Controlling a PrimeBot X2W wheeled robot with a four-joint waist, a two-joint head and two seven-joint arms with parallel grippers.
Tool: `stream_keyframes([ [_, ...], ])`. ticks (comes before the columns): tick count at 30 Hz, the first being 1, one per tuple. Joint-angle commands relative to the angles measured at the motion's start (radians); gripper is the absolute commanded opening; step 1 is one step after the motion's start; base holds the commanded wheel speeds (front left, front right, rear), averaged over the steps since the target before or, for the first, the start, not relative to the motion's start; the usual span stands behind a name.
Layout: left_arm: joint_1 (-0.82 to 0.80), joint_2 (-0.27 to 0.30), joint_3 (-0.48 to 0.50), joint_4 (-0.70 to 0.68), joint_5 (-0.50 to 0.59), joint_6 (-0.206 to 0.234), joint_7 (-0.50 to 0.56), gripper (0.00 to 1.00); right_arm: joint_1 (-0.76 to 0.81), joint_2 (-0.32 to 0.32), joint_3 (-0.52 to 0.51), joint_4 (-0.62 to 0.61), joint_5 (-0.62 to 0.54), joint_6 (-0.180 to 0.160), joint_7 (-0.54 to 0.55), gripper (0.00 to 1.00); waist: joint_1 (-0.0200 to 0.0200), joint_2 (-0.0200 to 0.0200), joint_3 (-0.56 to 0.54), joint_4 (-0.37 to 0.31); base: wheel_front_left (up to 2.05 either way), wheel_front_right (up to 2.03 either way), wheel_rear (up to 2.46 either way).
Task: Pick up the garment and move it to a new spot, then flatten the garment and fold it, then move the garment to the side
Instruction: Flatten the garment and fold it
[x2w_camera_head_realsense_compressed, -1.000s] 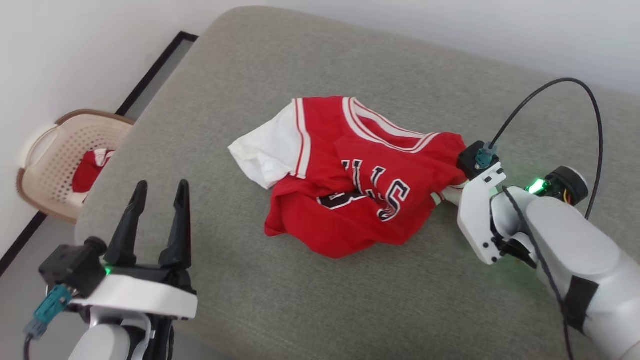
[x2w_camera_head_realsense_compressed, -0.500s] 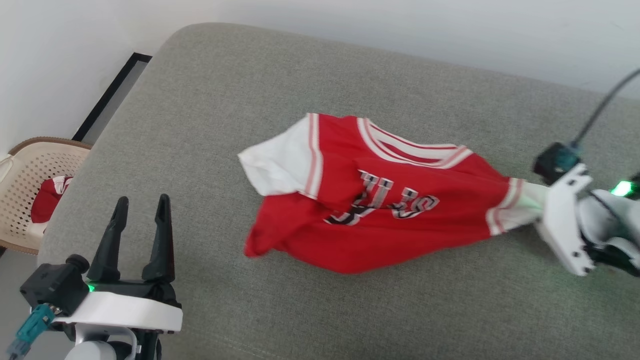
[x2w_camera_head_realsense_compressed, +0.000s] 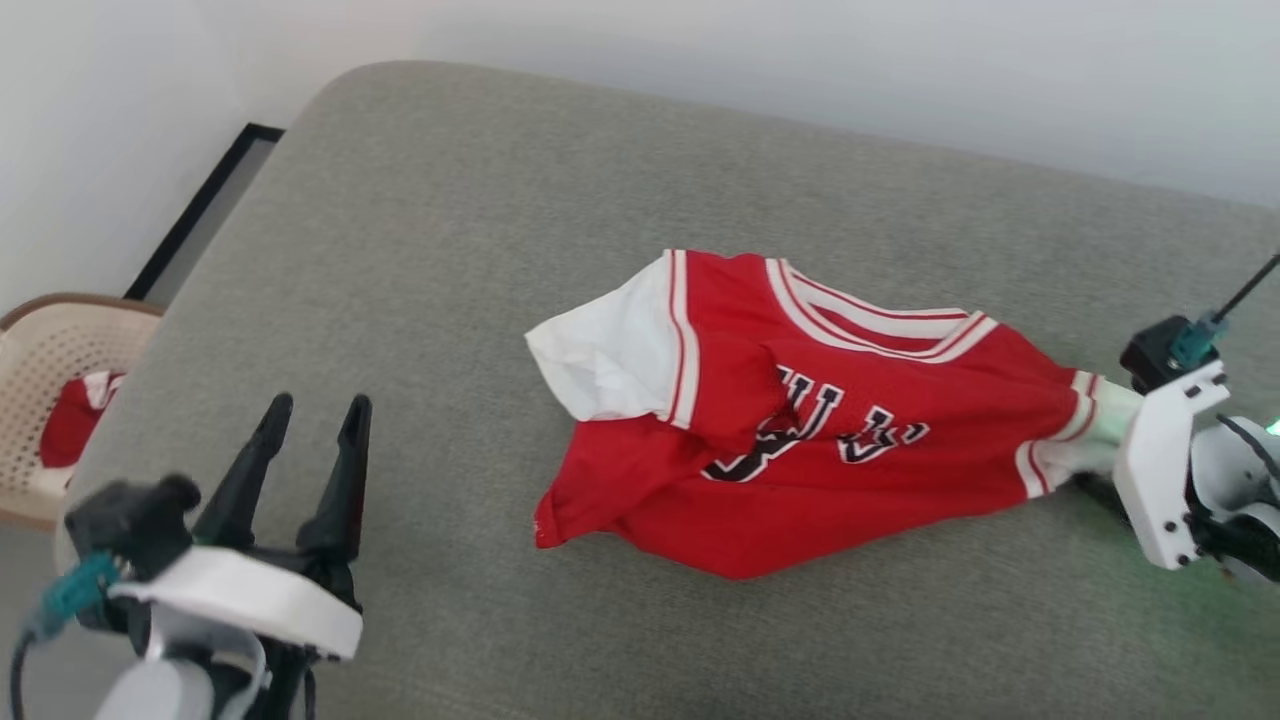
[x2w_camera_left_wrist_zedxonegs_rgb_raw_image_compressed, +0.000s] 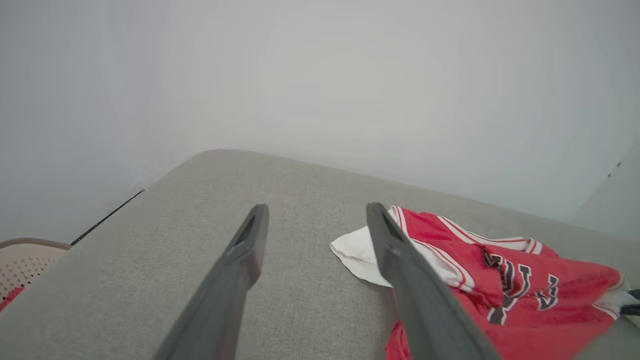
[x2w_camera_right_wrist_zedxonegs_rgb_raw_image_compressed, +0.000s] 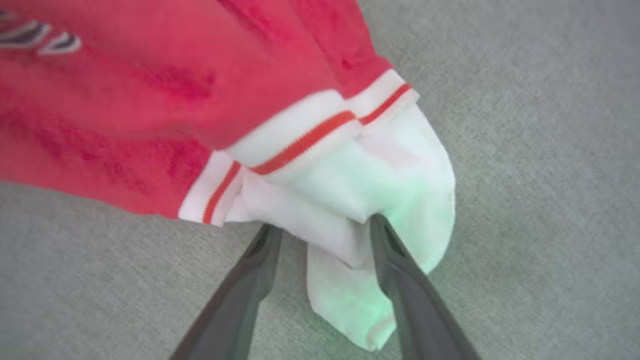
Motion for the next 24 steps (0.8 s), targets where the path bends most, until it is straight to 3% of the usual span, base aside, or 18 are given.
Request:
stream_keyframes([
  [1, -0.030, 0.021, 0.000, -0.002, -0.017, -0.011, 0.045, 1.00, -0.009, 0.010, -0.013, 0.004, -0.015, -0.002, -0.025, 1.00, 0.0000, 0.0000, -0.008, -0.029, 0.00, 0.00, 0.00],
  [8, -0.163, 0.107, -0.010, 0.031, -0.117, -0.048, 0.294, 1.00, 0.013, 0.067, -0.120, -0.048, -0.061, -0.002, -0.149, 1.00, 0.0000, 0.0000, -0.014, -0.131, 0.00, 0.00, 0.00],
  [12, -0.265, 0.164, -0.025, 0.085, -0.151, -0.058, 0.449, 1.00, 0.045, 0.118, -0.247, -0.095, -0.123, -0.002, -0.230, 1.00, 0.0000, 0.0000, -0.009, -0.199, 0.00, 0.00, 0.00],
  [16, -0.367, 0.193, -0.040, 0.163, -0.185, -0.054, 0.593, 1.00, 0.104, 0.195, -0.418, -0.163, -0.226, -0.002, -0.313, 1.00, 0.0000, 0.0000, 0.000, -0.268, 0.00, 0.00, 0.00],
  [17, -0.367, 0.193, -0.040, 0.163, -0.185, -0.054, 0.593, 1.00, 0.104, 0.195, -0.418, -0.163, -0.226, -0.002, -0.313, 1.00, 0.0000, 0.0000, 0.000, -0.268, 0.00, 0.00, 0.00],
  [24, -0.504, 0.225, -0.081, 0.325, -0.211, -0.048, 0.782, 1.00, 0.243, 0.394, -0.705, -0.379, -0.465, -0.002, -0.394, 1.00, 0.0000, 0.0000, 0.025, -0.376, 0.00, 0.00, 0.00],
])
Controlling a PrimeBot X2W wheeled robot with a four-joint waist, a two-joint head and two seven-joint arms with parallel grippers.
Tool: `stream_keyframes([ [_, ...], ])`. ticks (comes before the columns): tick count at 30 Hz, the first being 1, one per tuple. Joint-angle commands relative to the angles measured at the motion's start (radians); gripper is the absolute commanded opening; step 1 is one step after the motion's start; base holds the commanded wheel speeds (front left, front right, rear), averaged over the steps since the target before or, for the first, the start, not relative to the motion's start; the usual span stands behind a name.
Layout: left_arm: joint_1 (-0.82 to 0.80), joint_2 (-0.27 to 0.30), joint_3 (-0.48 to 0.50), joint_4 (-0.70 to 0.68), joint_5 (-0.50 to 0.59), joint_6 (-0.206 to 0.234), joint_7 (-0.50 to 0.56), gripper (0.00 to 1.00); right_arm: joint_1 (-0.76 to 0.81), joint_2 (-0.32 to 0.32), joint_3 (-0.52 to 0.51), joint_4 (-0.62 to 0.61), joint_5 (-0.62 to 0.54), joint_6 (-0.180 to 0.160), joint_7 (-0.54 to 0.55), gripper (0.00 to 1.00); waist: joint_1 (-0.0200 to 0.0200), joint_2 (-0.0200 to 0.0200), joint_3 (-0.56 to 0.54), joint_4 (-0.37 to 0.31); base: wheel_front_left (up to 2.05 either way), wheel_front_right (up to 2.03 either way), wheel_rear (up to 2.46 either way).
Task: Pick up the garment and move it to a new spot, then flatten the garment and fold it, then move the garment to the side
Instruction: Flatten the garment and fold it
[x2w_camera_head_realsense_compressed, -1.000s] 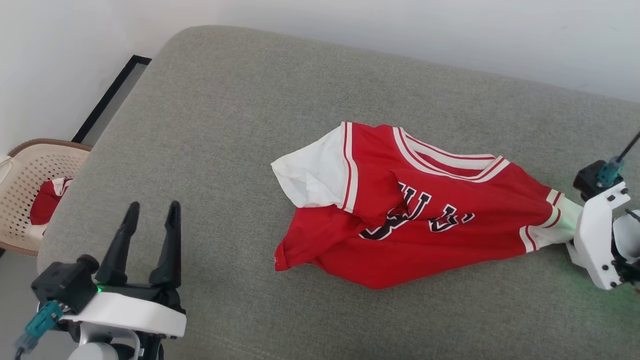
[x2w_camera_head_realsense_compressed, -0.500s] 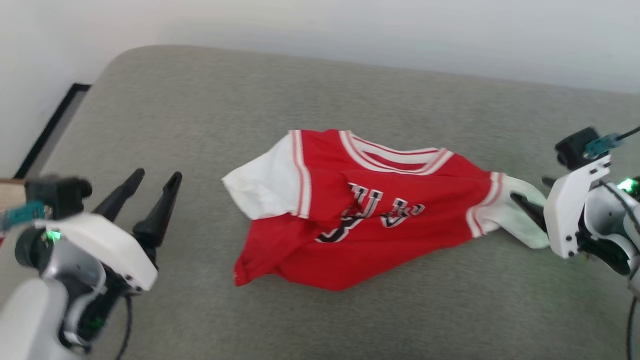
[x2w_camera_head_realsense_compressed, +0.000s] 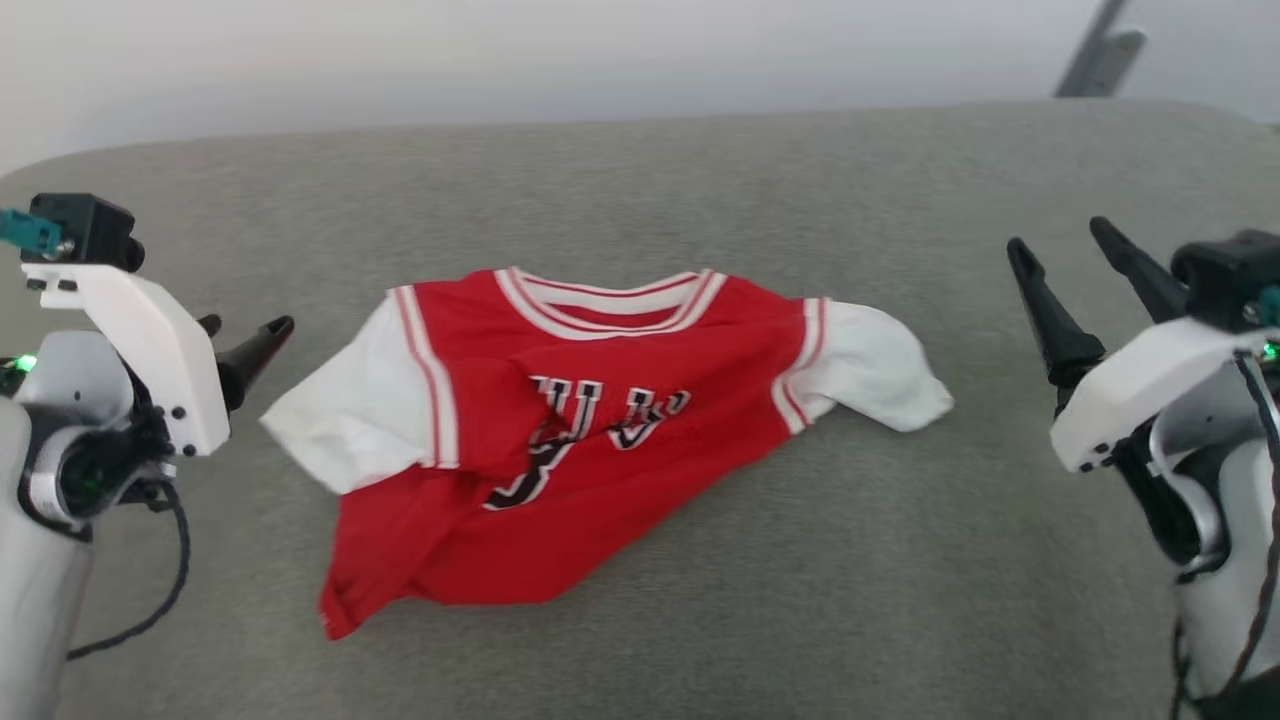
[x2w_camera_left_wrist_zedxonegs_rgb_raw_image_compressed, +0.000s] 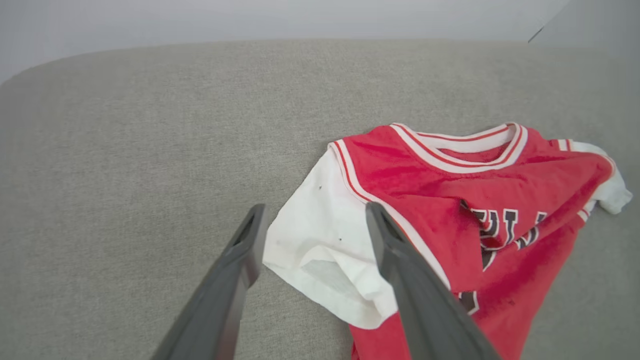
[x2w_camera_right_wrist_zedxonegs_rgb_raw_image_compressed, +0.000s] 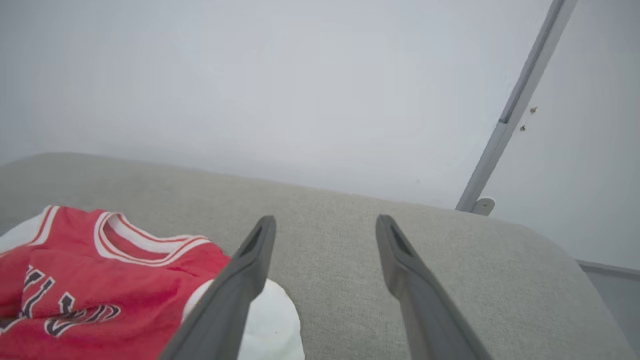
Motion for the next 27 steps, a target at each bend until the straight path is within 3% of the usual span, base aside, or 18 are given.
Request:
stream_keyframes([
  [1, -0.018, 0.003, -0.004, 0.017, -0.010, 0.001, 0.014, 1.00, 0.021, 0.028, -0.022, -0.028, -0.022, -0.002, -0.007, 1.00, 0.0000, -0.0001, 0.020, -0.043, 0.00, 0.00, 0.00],
  [6, -0.073, 0.014, -0.047, 0.145, 0.001, 0.021, 0.136, 1.00, 0.111, 0.180, -0.149, -0.214, -0.151, -0.001, -0.010, 1.00, 0.0000, -0.0001, 0.043, -0.092, 0.00, 0.00, 0.00],
  [10, -0.107, 0.023, -0.076, 0.230, 0.022, 0.037, 0.203, 1.00, 0.164, 0.236, -0.179, -0.323, -0.190, -0.001, 0.024, 1.00, 0.0000, -0.0001, 0.065, -0.123, 0.00, 0.00, 0.00],
  [21, -0.163, 0.050, -0.103, 0.425, 0.052, 0.045, 0.255, 1.00, 0.223, 0.269, -0.182, -0.471, -0.162, -0.001, 0.117, 1.00, 0.0000, -0.0001, 0.131, -0.179, 0.00, 0.00, 0.00],
  [27, -0.164, -0.010, -0.116, 0.504, 0.011, 0.037, 0.311, 1.00, 0.225, 0.270, -0.169, -0.504, -0.141, -0.001, 0.171, 1.00, 0.0000, -0.0001, 0.149, -0.176, 0.00, 0.00, 0.00],
])
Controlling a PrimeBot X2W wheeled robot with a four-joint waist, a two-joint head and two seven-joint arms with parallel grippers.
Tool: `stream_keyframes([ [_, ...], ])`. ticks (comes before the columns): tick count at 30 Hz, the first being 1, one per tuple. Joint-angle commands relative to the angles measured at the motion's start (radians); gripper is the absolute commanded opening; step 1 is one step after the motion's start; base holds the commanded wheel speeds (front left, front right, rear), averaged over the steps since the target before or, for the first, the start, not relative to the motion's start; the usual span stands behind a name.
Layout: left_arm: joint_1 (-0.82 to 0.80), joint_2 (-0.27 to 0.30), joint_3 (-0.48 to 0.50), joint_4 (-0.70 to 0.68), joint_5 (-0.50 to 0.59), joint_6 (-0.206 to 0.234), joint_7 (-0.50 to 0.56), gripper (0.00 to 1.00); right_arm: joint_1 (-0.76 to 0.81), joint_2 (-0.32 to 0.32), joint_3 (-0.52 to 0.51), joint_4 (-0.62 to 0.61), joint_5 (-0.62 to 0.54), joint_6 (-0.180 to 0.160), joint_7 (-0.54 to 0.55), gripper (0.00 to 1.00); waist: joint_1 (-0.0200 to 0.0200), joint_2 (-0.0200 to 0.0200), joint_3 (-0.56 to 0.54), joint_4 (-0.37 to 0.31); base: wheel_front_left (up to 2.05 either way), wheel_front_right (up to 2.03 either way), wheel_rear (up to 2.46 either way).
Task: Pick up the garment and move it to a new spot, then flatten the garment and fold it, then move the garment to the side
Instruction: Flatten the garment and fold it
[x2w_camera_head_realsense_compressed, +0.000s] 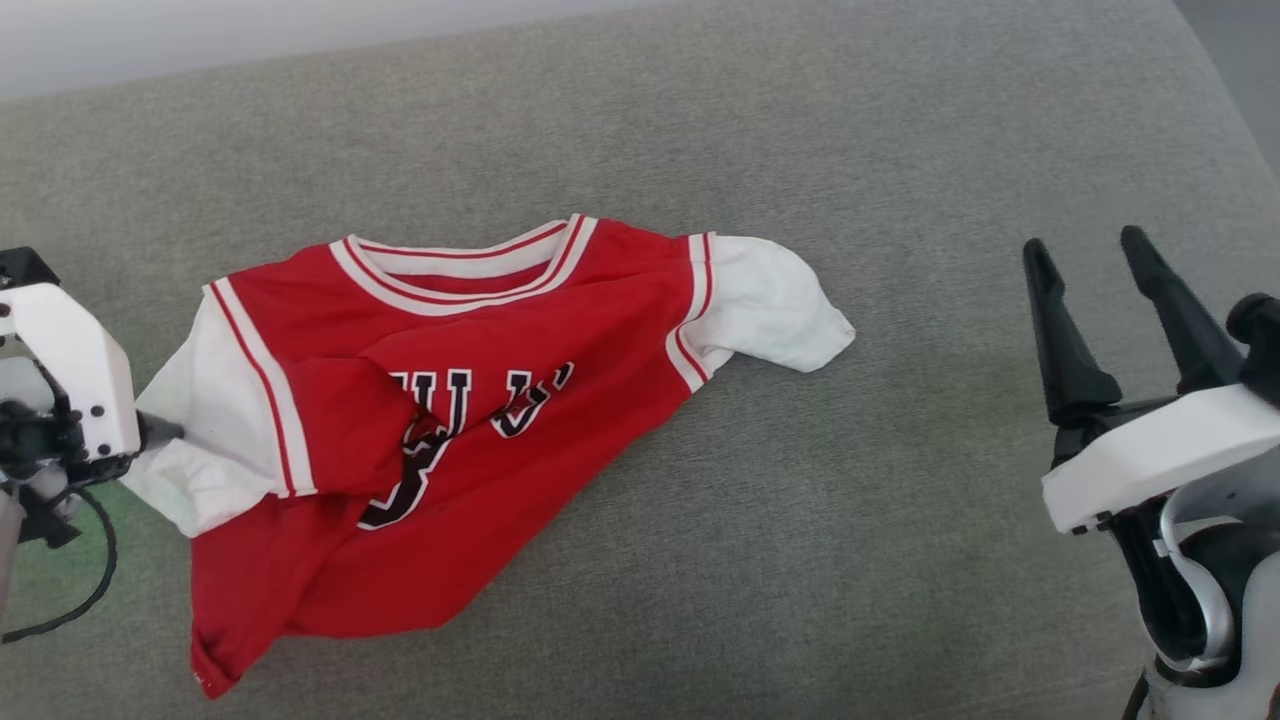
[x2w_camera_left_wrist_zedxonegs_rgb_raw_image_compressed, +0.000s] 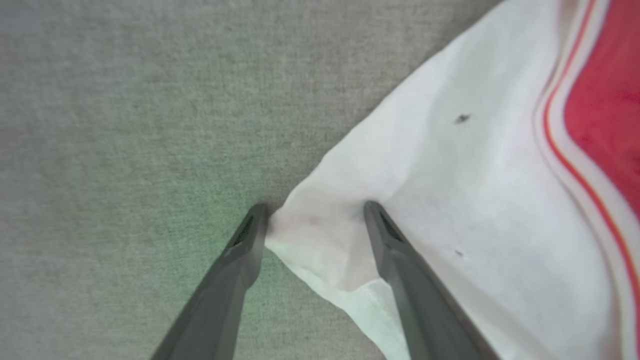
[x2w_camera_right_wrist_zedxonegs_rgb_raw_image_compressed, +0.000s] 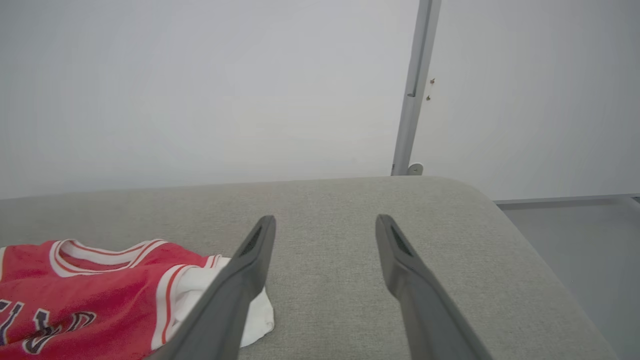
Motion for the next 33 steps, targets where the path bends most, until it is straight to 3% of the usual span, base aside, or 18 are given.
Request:
stream_keyframes([
  [1, 0.027, -0.056, -0.013, 0.033, -0.019, 0.002, 0.015, 1.00, 0.006, 0.001, 0.012, -0.011, 0.012, -0.001, 0.027, 1.00, 0.0000, -0.0001, 0.006, 0.007, 0.00, 0.00, 0.00],
  [4, 0.026, -0.092, -0.030, 0.040, -0.020, -0.018, 0.013, 1.00, 0.000, -0.016, 0.023, -0.003, 0.017, -0.001, 0.078, 1.00, 0.0000, -0.0001, 0.016, 0.020, 0.00, 0.00, 0.00],
  [5, 0.024, -0.103, -0.028, 0.042, -0.030, -0.026, 0.008, 0.00, -0.007, -0.016, 0.027, 0.005, 0.027, -0.001, 0.099, 1.00, 0.0000, -0.0001, 0.020, 0.024, 0.00, 0.00, 0.00],
  [12, -0.020, -0.130, -0.057, 0.037, -0.016, -0.064, -0.025, 0.00, -0.098, -0.082, 0.086, 0.124, 0.062, -0.001, 0.229, 1.00, 0.0000, -0.0001, 0.050, 0.066, 0.00, 0.00, 0.00],
  [24, -0.144, -0.230, -0.095, 0.066, -0.007, -0.082, -0.079, 0.00, -0.398, -0.208, 0.283, 0.592, 0.153, -0.001, 0.434, 1.00, 0.0000, -0.0001, 0.113, 0.200, 0.00, 0.00, 0.00],
  [32, -0.160, -0.252, -0.108, 0.101, -0.027, -0.090, -0.103, 0.00, -0.387, -0.193, 0.441, 0.818, 0.274, 0.004, 0.691, 1.00, 0.0000, -0.0001, 0.117, 0.234, 0.00, 0.00, 0.00],
  [33, -0.160, -0.254, -0.112, 0.104, -0.027, -0.091, -0.105, 0.00, -0.388, -0.201, 0.466, 0.817, 0.285, 0.004, 0.711, 0.32, 0.0000, -0.0001, 0.115, 0.236, 0.00, 0.00, 0.00],
])
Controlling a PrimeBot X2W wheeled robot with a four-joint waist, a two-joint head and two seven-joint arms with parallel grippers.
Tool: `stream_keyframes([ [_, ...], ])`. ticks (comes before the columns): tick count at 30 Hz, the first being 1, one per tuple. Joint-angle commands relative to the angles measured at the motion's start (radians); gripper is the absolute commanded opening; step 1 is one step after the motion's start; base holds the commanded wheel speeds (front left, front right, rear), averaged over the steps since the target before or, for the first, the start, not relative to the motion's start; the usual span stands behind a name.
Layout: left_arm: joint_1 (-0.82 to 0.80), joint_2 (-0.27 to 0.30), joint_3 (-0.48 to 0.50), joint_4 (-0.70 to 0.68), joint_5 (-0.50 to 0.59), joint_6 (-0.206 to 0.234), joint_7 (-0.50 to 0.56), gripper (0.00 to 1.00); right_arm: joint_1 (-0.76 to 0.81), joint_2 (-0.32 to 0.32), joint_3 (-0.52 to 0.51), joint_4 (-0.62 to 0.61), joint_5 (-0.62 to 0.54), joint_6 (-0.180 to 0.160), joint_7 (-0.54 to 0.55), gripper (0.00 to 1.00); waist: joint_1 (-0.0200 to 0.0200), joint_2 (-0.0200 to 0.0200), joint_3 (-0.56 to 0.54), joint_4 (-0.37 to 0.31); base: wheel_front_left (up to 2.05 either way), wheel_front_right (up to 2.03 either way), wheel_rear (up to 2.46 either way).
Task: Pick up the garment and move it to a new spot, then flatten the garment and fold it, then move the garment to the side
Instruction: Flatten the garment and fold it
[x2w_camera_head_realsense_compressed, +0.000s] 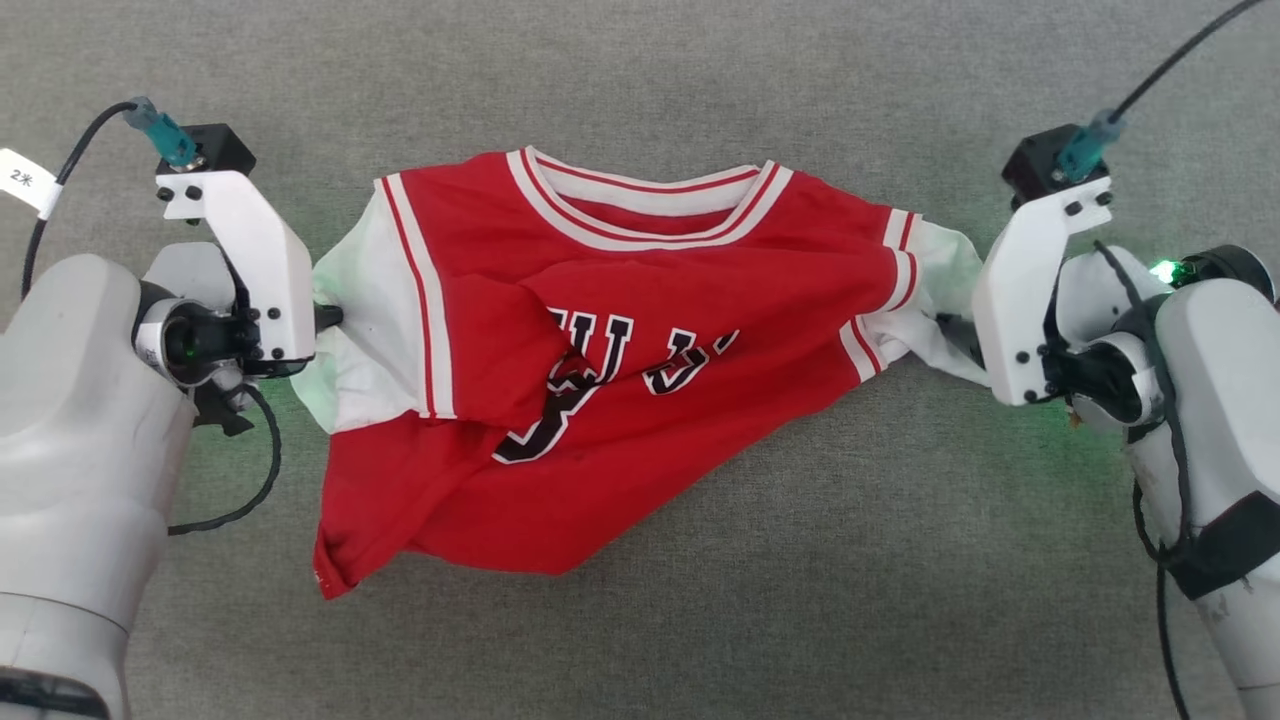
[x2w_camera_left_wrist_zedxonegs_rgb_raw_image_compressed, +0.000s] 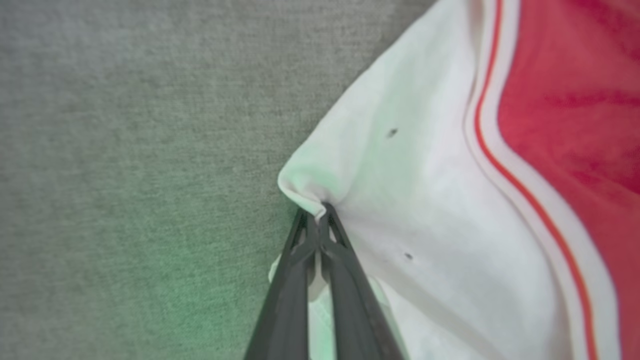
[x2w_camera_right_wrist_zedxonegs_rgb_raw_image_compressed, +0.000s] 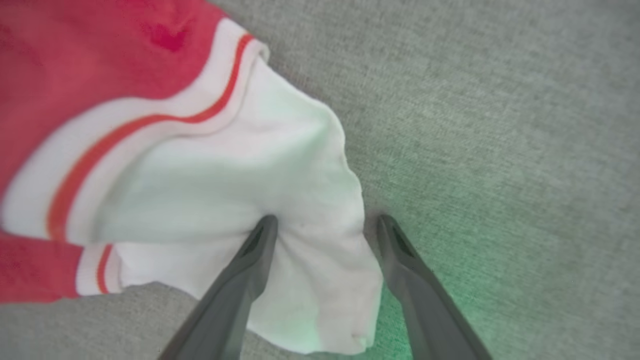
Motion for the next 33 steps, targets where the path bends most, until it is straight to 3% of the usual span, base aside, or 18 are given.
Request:
stream_keyframes([
  [1, 0.037, -0.037, -0.020, 0.026, -0.012, -0.003, -0.005, 0.00, 0.134, 0.038, 0.100, 0.078, 0.045, 0.011, 0.086, 0.00, 0.0000, -0.0001, -0.007, 0.005, 0.00, 0.00, 0.00],
  [9, -0.025, 0.000, -0.004, 0.025, -0.005, -0.004, -0.080, 0.00, 0.017, -0.028, 0.028, -0.040, 0.134, 0.008, -0.061, 0.00, 0.0000, -0.0001, -0.091, 0.004, 0.00, 0.00, 0.00],
  [17, -0.115, 0.033, 0.013, -0.016, 0.004, 0.016, -0.104, 0.00, -0.092, -0.066, -0.025, -0.119, 0.187, 0.008, -0.118, 0.00, 0.0000, -0.0001, -0.216, -0.003, 0.00, 0.00, 0.00],
  [33, -0.335, 0.081, 0.053, -0.120, 0.022, 0.096, -0.097, 0.00, -0.390, 0.008, -0.074, 0.013, 0.202, 0.008, -0.289, 0.00, 0.0000, -0.0001, -0.368, -0.024, 0.00, 0.00, 0.00],
])
